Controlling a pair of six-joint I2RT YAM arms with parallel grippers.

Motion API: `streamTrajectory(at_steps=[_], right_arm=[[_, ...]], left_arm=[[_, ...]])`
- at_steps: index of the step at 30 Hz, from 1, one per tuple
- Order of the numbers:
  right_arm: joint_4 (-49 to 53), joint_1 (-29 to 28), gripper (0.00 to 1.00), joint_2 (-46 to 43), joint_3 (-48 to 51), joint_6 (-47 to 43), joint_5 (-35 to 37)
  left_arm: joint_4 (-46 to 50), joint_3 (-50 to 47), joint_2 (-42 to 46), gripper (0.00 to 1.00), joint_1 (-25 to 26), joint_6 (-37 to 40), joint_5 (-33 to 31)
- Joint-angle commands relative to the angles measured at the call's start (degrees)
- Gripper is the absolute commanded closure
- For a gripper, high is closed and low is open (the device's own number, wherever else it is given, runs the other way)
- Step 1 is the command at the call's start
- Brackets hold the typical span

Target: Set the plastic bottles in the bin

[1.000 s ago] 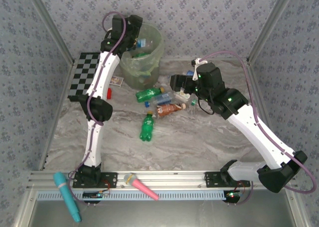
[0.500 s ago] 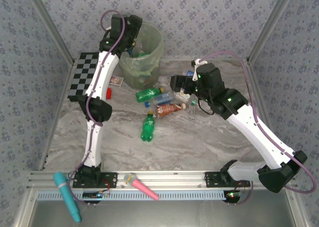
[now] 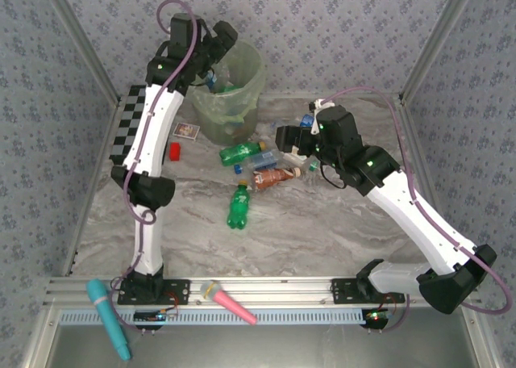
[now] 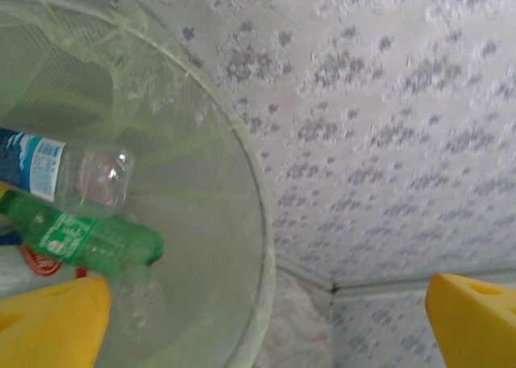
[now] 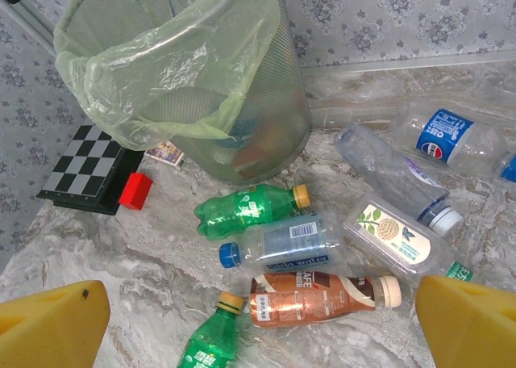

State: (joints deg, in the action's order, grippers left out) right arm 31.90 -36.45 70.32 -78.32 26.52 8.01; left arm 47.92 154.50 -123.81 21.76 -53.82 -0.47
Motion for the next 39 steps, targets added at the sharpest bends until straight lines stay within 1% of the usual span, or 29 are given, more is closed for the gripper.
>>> streamTrajectory(at_steps=[1, 5, 10, 13, 17, 22, 25, 28, 32, 39], right_arm=[[-0.04, -0.49, 0.01, -0.54, 0.54, 0.66, -0.69], [0.00, -0.57, 0.01, -0.64, 1.10, 0.75, -0.86], [-0.08, -0.86, 0.01, -0.74, 1.70, 0.89, -1.37], [-0.58, -0.91, 0.01, -0.57, 1.98, 0.59, -2.26], [-0.69, -1.16, 0.01, 0.14, 1.44, 0.14, -3.43], [-0.64, -1.59, 0.01, 0.94, 0.86, -0.28, -4.01], [-0.30, -1.78, 0.01, 1.56, 0.43, -0.40, -4.23], [-0.50, -1.88, 0.01, 1.91, 0.30, -0.42, -4.27], [-0.33, -2.05, 0.01, 2.18, -0.06, -0.58, -4.19], [0.18, -2.14, 0.01, 1.60, 0.59, -0.48, -3.52]], left_arm=[[4.39, -6.62, 5.85, 0.00, 1.93, 9.30, 1.16], [-1.19, -24.51, 15.47, 0.04, 4.70, 14.35, -0.44], [-7.18, -45.93, 27.47, 0.09, 6.16, 15.91, -1.06], [-6.86, -54.88, 32.60, 0.11, 7.42, 17.02, -2.28], [-4.67, -64.84, 38.11, 0.12, 11.11, 17.93, -5.10], [-1.34, -73.74, 41.98, 0.12, 15.43, 17.11, -9.06], [-1.12, -78.45, 42.93, 0.14, 17.00, 16.36, -8.16], [-1.38, -81.86, 41.76, 0.15, 18.38, 16.56, -6.15], [-1.38, -84.49, 37.82, 0.15, 19.60, 17.17, -3.45], [-4.58, -87.97, 34.20, 0.14, 22.44, 18.84, -2.10]])
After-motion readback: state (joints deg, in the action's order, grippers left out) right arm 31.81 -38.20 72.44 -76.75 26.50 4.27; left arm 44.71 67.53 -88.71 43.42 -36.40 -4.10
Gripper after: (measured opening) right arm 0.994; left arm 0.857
